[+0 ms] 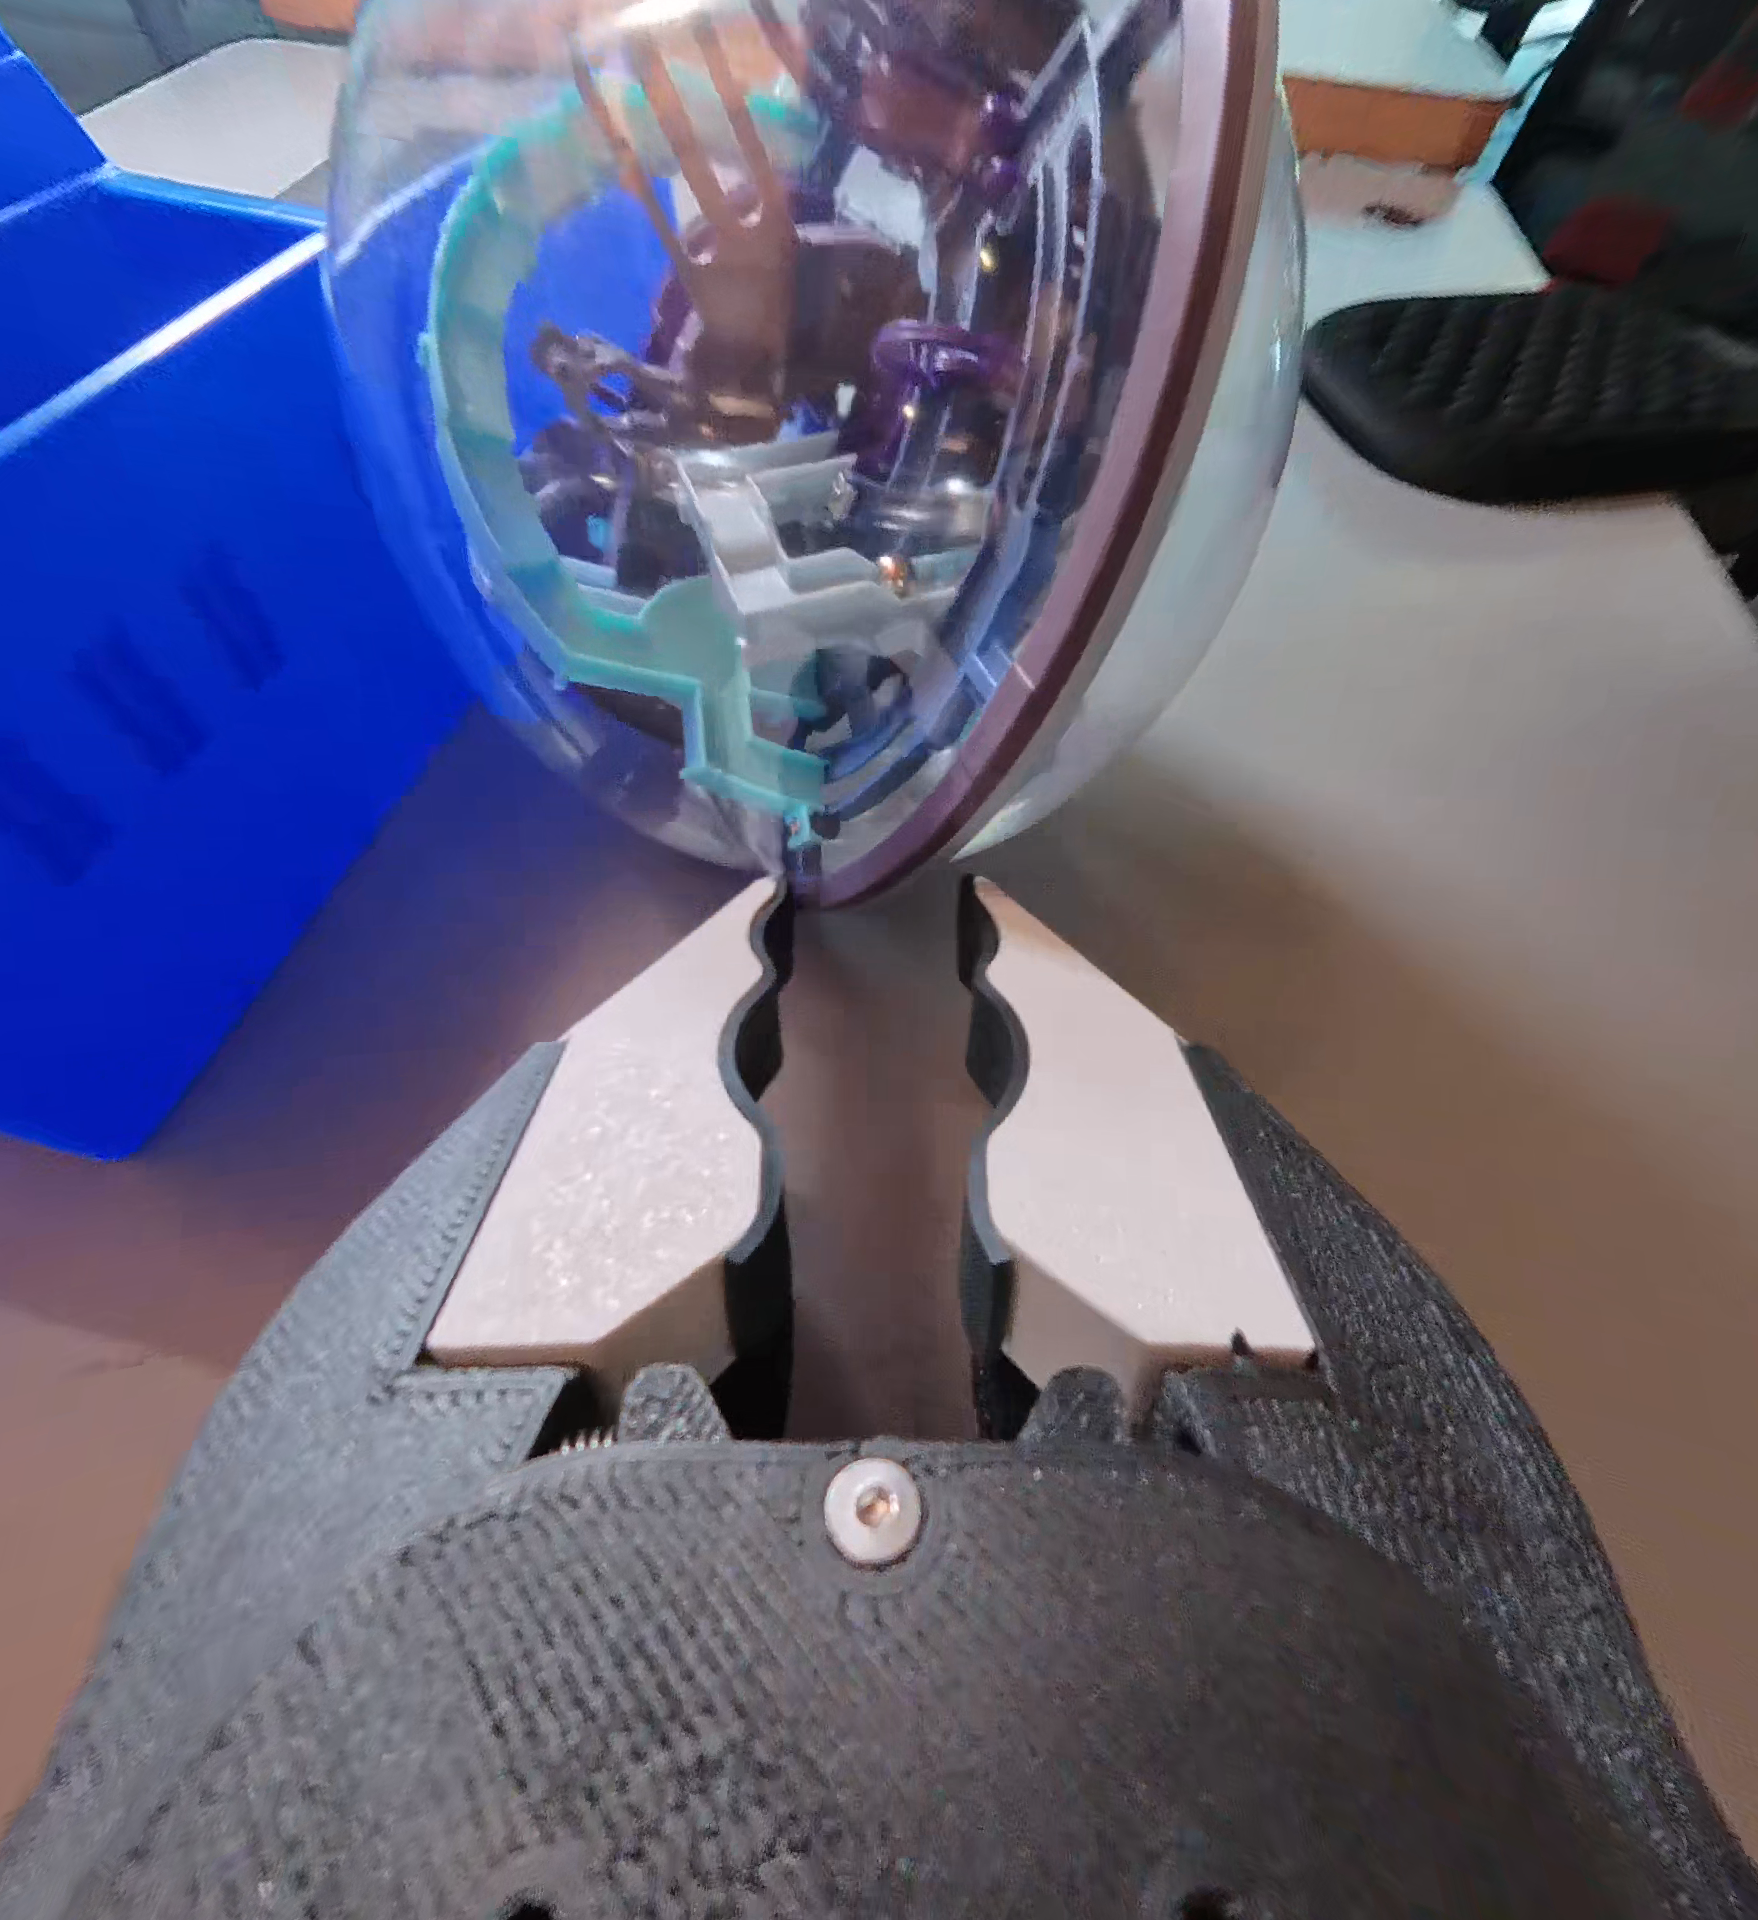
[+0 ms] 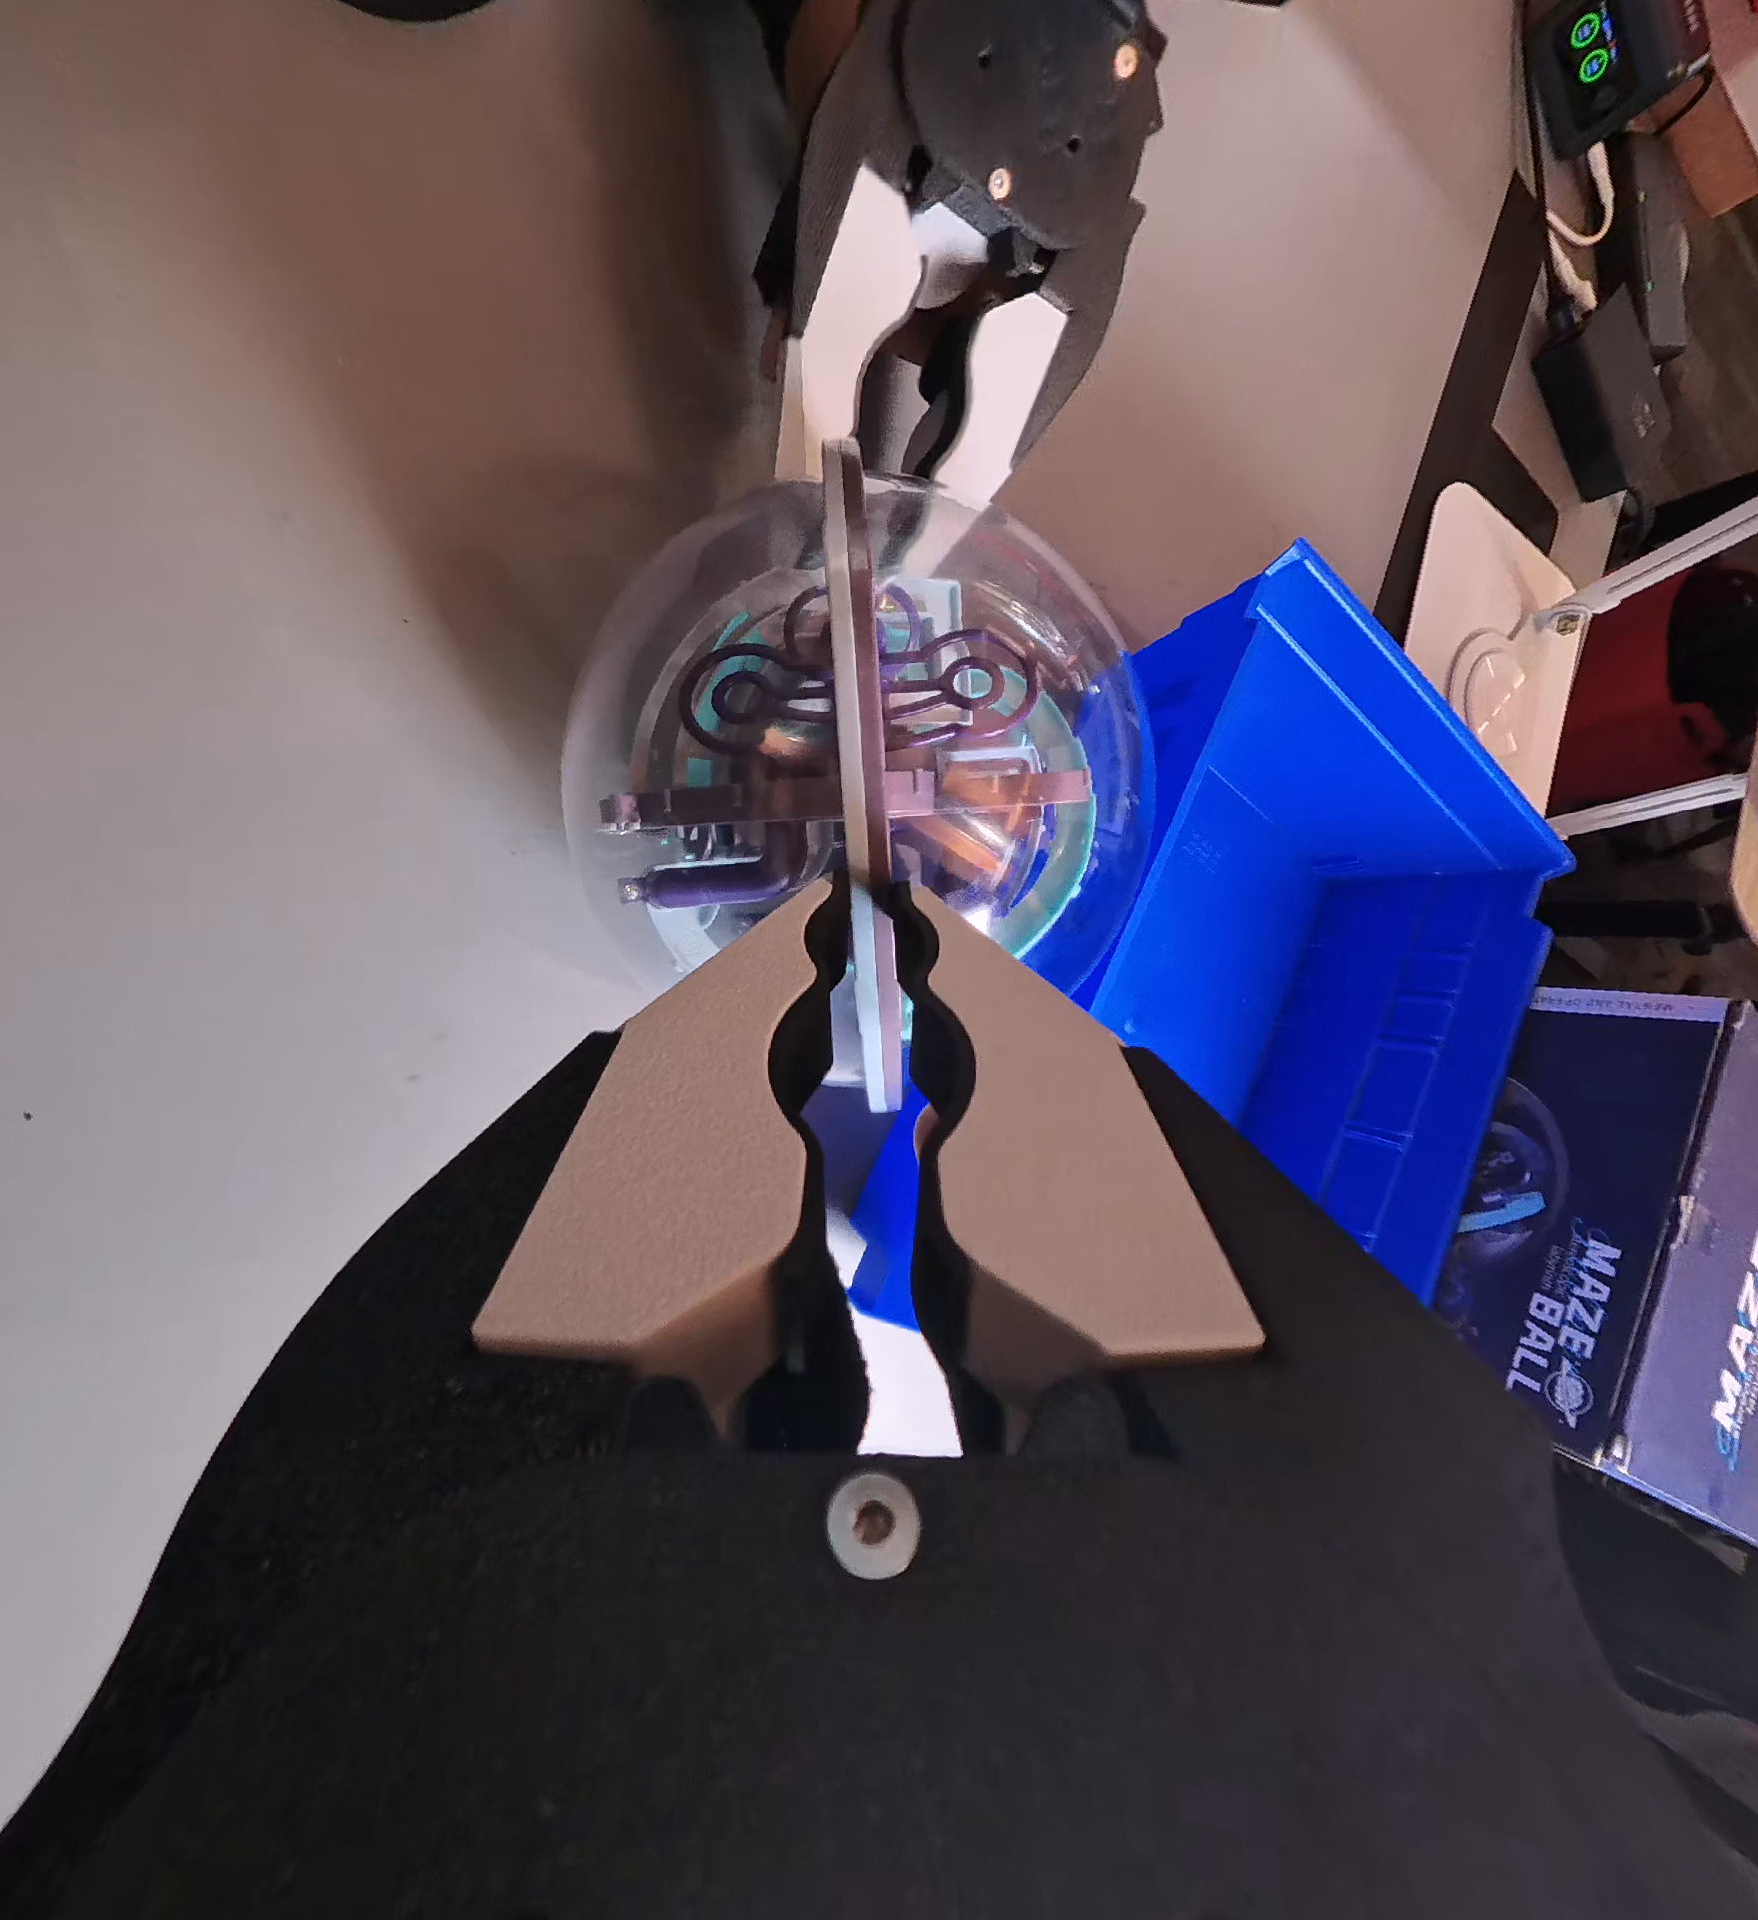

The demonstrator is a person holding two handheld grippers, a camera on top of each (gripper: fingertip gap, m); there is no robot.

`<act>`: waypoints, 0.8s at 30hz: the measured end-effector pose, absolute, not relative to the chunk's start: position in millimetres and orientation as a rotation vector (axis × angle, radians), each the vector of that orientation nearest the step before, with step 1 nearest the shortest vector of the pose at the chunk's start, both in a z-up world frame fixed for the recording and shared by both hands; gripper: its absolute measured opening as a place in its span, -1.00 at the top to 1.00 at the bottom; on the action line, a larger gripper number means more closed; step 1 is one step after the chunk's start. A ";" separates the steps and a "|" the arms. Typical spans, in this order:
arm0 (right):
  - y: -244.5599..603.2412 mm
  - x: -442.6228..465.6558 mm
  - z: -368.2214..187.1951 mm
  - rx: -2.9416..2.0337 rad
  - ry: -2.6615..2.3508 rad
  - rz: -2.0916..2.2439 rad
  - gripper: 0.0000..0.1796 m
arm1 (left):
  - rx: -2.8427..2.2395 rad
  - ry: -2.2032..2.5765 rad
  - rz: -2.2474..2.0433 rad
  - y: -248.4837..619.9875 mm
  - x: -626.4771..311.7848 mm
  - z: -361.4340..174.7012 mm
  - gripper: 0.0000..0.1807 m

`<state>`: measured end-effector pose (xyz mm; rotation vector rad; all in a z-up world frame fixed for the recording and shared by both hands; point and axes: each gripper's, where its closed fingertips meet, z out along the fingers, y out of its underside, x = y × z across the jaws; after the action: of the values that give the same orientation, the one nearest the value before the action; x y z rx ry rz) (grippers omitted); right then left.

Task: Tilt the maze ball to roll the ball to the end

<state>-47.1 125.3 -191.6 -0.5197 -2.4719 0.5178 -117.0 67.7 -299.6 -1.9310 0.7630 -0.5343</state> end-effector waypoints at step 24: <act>120.4 -44.6 -162.7 -0.361 -2.328 0.345 0.93 | -1.679 0.804 0.250 76.2 -134.8 -263.2 0.93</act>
<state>-44.6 120.4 -162.7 -0.3612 -2.3283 0.3450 -134.8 76.2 -263.2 -1.6788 0.8037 0.2503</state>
